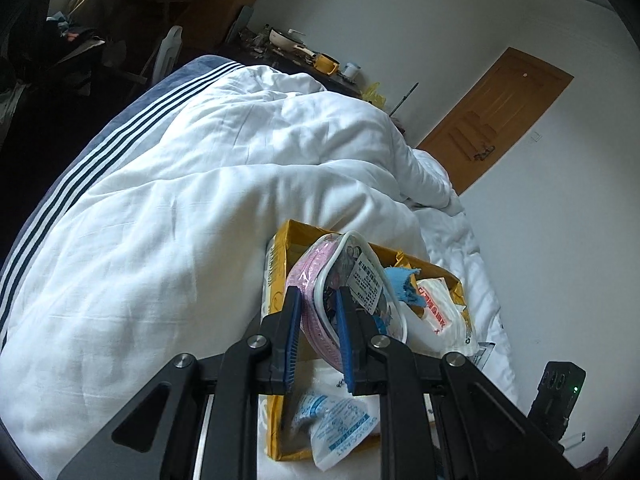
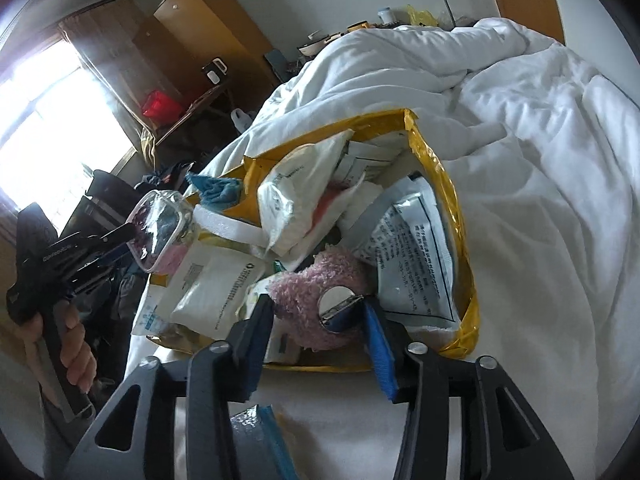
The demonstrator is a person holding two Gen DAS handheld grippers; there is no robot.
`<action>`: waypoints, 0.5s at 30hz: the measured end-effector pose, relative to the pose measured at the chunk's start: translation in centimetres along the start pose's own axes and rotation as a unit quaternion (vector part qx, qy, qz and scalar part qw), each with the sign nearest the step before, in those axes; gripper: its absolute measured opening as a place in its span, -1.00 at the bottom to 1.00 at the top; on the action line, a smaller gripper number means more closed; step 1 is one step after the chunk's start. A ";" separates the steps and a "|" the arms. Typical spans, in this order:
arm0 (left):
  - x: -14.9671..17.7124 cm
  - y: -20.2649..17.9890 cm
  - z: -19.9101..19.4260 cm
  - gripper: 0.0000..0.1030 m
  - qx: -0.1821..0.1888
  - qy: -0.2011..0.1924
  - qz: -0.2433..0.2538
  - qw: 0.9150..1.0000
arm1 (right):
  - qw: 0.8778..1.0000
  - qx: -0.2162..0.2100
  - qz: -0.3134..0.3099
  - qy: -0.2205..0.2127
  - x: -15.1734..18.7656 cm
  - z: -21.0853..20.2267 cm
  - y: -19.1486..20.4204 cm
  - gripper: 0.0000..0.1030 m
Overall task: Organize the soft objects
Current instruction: 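Place the pink pouch in the box with the left gripper while the right places the fluffy item, then grasp the colored straws with the left gripper while the right grasps the blue-gray pack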
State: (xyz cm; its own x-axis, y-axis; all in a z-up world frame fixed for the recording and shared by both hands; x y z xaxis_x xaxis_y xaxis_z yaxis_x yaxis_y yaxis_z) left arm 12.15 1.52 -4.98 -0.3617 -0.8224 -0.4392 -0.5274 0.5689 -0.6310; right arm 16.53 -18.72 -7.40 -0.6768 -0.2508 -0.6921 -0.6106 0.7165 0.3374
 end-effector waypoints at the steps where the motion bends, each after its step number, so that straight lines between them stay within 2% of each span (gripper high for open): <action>1: 0.1 -0.1 0.1 -0.67 0.000 0.000 0.001 1.000 | 1.000 0.000 0.002 0.000 0.0 0.0 0.0 0.09; 2: 0.1 -0.2 0.3 -0.66 0.002 0.000 0.001 1.000 | 1.000 -0.002 0.002 -0.001 0.0 0.0 0.0 0.17; 5: 0.2 -0.3 0.7 -0.64 -0.002 -0.013 0.002 1.000 | 1.000 -0.007 0.006 -0.010 0.0 -0.5 0.2 0.24; 7: 0.4 -0.3 0.9 -0.42 -0.008 -0.011 0.007 1.000 | 1.000 -0.016 0.010 -0.018 -0.1 -1.1 0.4 0.29; 8: 0.6 -0.4 1.0 -0.13 -0.006 -0.005 0.009 1.000 | 1.000 -0.019 0.009 -0.020 -0.1 -1.3 0.5 0.30; 9: 0.8 -0.4 1.0 0.03 -0.001 -0.002 0.008 1.000 | 1.000 -0.020 0.005 -0.022 -0.1 -1.6 0.8 0.31; 15: 1.1 -1.2 -1.2 0.24 0.036 -0.024 0.008 0.999 | 0.998 -0.045 -0.004 -0.031 0.0 -3.2 2.0 0.32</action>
State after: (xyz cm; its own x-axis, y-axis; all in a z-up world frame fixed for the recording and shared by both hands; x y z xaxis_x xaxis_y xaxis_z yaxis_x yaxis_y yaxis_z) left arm 11.45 -0.10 -3.96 -0.3317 -0.8131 -0.4784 -0.4652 0.5822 -0.6669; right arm 14.00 -19.38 -4.68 -0.6467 -0.2127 -0.7324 -0.6519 0.6528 0.3860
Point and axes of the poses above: each gripper's, at about its wrist camera, not at the fingertips, and z roughly the way its jaws point, y to its left, x to its underside, the point moved 4 cm from there along z, roughly the way its jaws point, and after that the axes turned 12 degrees about -z, right-handed, at the moved point
